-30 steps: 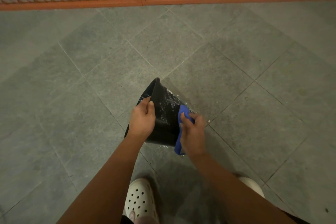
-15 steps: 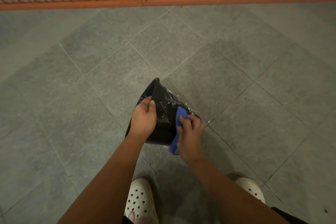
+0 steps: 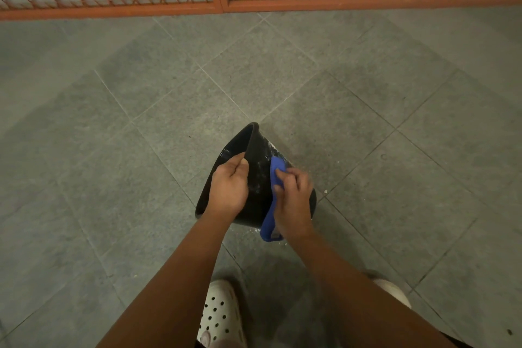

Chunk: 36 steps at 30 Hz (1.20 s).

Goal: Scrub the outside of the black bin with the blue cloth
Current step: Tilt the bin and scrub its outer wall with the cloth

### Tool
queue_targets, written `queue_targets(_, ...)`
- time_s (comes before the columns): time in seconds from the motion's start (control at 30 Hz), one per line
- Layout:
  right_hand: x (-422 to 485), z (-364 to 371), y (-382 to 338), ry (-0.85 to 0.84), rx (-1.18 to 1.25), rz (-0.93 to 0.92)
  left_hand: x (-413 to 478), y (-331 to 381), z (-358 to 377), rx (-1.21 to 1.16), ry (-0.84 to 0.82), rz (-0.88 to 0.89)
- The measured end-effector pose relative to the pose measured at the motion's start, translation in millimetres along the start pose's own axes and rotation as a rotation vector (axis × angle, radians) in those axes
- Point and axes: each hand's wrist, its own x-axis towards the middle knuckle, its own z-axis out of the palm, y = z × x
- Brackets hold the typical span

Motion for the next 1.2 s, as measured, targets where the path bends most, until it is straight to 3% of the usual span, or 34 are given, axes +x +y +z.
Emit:
queue_targets(0.2, -14.1, 5.3, -0.3, -0.013, -0.081, -0.356, 3.8, 1.5, -0.7, -0.1, -0.011, -0.05)
queue_targets(0.33, 10.8, 12.9, -7.8, -0.011, -0.094, -0.353, 5.8, -3.0, 0.6, -0.11, 0.022, -0.063)
queue_targets(0.5, 16.6, 10.9, -1.0, -0.005, -0.113, -0.141, 0.2, 1.3, 2.8, -0.106, 0.033, -0.037)
queue_targets(0.7, -6.7, -1.2, 18.0, -0.015, -0.202, -0.497, 2.6, -0.8, 1.9, -0.102, 0.009, -0.089)
queue_targets(0.8, 3.3, 0.9, 12.5, -0.043, -0.186, -0.555, 1.3, 0.3, 3.9, -0.102, 0.01, -0.094)
queue_targets(1.0, 25.3, 3.8, 0.0, -0.065, -0.194, -0.221, -1.5, 3.3, 2.8, -0.117, 0.009, -0.099)
queue_targets(1.07, 16.1, -1.0, 3.2, -0.05, -0.161, -0.19, -1.0, 3.7, 4.0, -0.111, -0.011, -0.097)
queue_targets(1.2, -5.2, -5.7, 18.6, -0.065, -0.174, -0.476, 2.2, 1.0, 2.5, -0.133, -0.006, -0.132)
